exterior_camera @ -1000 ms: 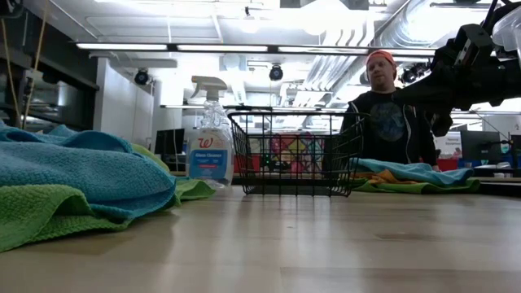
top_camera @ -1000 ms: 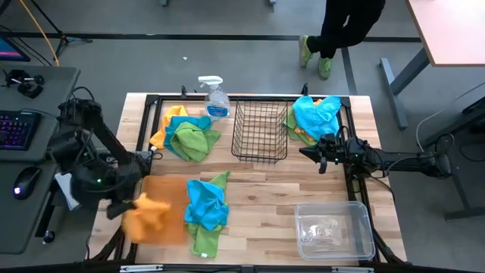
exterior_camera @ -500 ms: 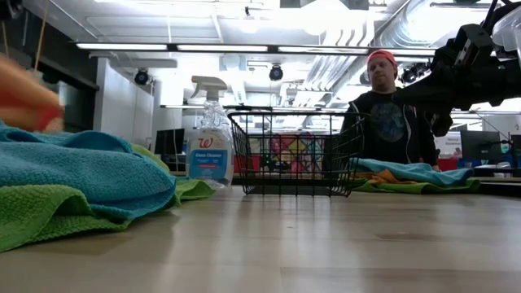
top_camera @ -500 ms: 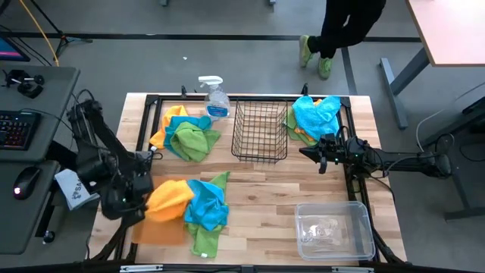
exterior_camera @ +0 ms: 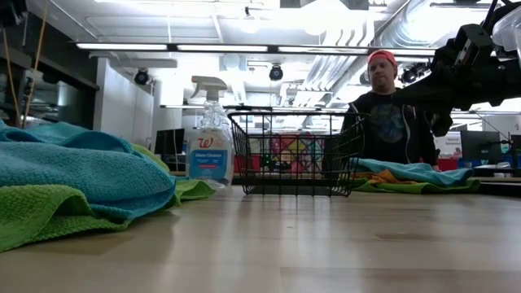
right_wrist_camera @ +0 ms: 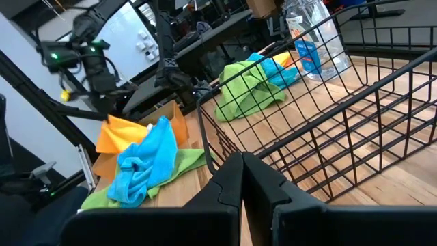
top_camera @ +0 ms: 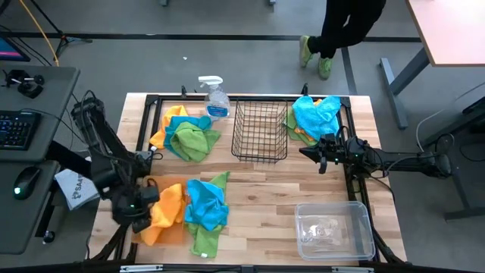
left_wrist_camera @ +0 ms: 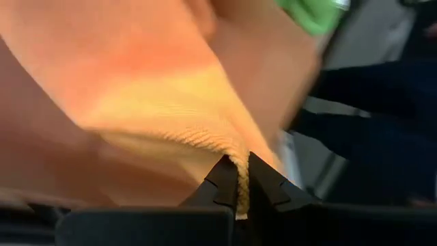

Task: Sort microfiber towel by color & place in baskets
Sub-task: Put the top left orange towel into the orange bin, then put the top right blue towel into the wire basket

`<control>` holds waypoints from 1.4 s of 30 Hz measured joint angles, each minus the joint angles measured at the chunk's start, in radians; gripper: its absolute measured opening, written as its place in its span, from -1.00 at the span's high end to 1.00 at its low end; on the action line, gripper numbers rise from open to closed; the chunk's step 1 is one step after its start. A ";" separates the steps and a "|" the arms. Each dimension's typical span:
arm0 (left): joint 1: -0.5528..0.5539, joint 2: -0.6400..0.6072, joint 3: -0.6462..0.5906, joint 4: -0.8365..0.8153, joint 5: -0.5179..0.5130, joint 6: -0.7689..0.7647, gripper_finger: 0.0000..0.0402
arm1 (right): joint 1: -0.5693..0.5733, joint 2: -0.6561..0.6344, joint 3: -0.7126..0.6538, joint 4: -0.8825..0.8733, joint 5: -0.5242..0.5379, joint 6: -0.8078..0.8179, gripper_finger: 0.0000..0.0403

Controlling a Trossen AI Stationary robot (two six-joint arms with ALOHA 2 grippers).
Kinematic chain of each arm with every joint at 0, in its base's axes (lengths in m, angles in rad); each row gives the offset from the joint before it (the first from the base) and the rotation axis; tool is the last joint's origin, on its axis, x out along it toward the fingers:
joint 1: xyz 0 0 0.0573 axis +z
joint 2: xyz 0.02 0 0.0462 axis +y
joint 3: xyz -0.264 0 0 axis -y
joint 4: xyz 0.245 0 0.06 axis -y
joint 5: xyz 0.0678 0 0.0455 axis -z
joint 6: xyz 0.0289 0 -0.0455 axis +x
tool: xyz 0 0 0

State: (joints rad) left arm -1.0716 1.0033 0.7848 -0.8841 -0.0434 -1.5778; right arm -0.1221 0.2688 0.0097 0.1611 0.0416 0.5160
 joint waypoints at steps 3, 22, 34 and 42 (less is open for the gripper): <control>0.049 0.015 -0.048 -0.001 -0.024 0.094 1.00 | 0.000 0.000 0.000 0.000 0.000 0.000 1.00; 0.364 0.031 -0.100 -0.063 0.033 0.581 0.33 | 0.000 0.000 0.000 -0.007 0.000 0.000 1.00; 0.498 -0.058 0.072 -0.208 0.141 0.858 -0.04 | 0.000 0.000 0.000 -0.007 0.000 0.000 1.00; 0.553 -0.120 0.127 -0.214 0.035 0.951 -0.04 | 0.000 0.000 0.000 -0.007 0.000 0.000 1.00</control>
State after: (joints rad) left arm -0.5186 0.8834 0.9122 -1.0983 -0.0082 -0.6270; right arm -0.1219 0.2688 0.0097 0.1539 0.0417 0.5159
